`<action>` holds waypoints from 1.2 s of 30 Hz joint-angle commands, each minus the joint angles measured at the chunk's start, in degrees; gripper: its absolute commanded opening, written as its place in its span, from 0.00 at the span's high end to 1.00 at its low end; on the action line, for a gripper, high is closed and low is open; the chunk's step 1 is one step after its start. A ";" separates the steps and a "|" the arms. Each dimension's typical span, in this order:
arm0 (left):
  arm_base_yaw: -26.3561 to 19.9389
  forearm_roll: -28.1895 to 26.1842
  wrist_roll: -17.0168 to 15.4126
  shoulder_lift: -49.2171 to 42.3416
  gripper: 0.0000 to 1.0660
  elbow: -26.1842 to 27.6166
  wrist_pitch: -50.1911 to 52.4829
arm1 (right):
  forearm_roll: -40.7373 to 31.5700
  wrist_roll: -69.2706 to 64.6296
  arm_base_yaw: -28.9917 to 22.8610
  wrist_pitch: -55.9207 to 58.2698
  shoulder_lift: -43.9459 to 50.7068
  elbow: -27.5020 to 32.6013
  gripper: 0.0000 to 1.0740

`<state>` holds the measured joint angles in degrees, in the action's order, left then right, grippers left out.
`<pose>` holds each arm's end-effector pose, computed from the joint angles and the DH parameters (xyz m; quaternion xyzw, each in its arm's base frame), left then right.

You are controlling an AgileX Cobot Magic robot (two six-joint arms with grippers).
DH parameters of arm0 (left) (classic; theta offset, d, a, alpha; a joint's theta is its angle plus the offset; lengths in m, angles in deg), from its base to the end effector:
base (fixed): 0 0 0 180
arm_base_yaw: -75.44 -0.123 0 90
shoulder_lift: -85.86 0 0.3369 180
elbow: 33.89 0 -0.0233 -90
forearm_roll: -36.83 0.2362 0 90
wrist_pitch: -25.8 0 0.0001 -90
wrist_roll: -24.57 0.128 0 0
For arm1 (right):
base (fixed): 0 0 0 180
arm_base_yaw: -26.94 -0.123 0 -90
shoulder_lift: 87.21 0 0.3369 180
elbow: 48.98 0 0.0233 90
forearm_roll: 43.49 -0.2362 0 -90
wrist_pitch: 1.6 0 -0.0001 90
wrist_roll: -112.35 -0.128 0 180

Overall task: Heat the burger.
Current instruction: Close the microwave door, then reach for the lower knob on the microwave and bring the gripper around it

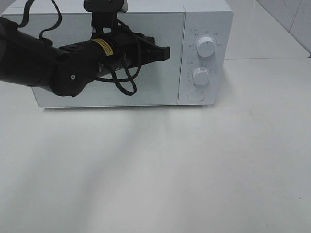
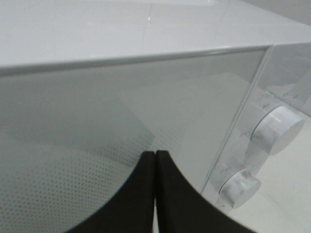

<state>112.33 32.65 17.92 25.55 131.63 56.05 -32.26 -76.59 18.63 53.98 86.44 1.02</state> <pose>0.3840 -0.2824 0.2368 0.1704 0.7692 -0.2330 0.5700 -0.0302 -0.0252 0.2643 0.0039 0.8247 -0.0132 0.5654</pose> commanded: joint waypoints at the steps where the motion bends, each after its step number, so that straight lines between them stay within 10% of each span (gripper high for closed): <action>1: -1.20 -5.90 0.11 -0.80 1.00 1.49 -0.80 | 0.29 0.11 0.34 -0.34 1.43 -0.06 0.30; 21: 2.81 1.38 0.29 -14.38 1.00 0.63 -47.44 | 0.29 0.11 0.34 -0.34 1.43 -0.06 0.30; 24: 2.81 0.80 0.29 -15.58 0.82 0.63 -53.63 | 0.23 0.06 0.34 -0.34 1.43 -0.06 0.30; 29: 2.81 0.74 0.34 -17.93 0.12 0.63 -61.71 | 0.23 -0.11 0.34 -0.34 1.43 -0.06 0.30; 36: 2.81 0.74 0.34 -19.42 0.06 0.74 -68.12 | 0.23 -0.11 0.34 -0.34 1.43 -0.06 0.30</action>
<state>114.91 33.56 18.15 6.70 132.20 -11.33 -32.26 -76.59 18.63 53.98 86.44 1.02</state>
